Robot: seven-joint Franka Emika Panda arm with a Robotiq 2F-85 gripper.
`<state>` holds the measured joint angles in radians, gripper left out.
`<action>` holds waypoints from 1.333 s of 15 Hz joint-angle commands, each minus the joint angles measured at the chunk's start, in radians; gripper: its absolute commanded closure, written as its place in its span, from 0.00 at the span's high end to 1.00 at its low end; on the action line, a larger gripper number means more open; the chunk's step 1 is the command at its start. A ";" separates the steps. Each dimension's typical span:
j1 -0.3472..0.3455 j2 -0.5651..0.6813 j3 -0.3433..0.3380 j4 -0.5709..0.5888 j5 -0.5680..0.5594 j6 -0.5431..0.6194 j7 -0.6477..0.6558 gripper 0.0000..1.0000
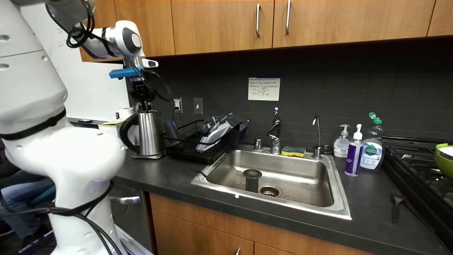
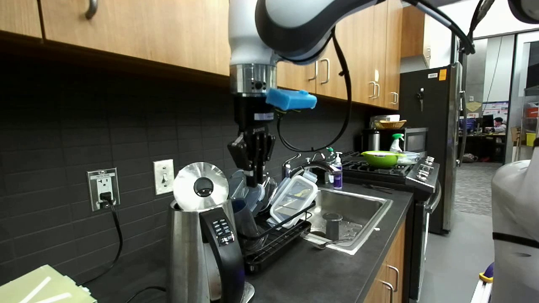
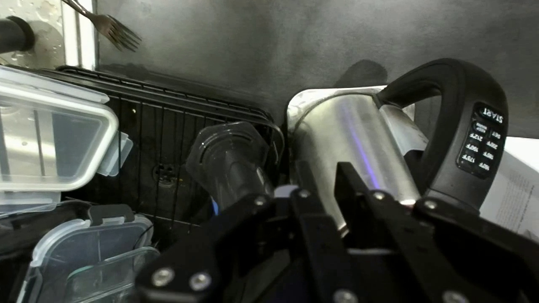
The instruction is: Close the lid on the silver kettle.
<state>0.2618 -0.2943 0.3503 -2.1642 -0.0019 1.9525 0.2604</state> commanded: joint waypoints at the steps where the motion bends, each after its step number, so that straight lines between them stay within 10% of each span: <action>1: 0.019 0.034 0.010 0.024 -0.006 0.031 -0.036 0.00; 20: 0.050 0.126 0.052 0.074 -0.145 0.188 -0.139 0.00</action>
<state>0.3044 -0.1982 0.4059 -2.1072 -0.1072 2.1100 0.1479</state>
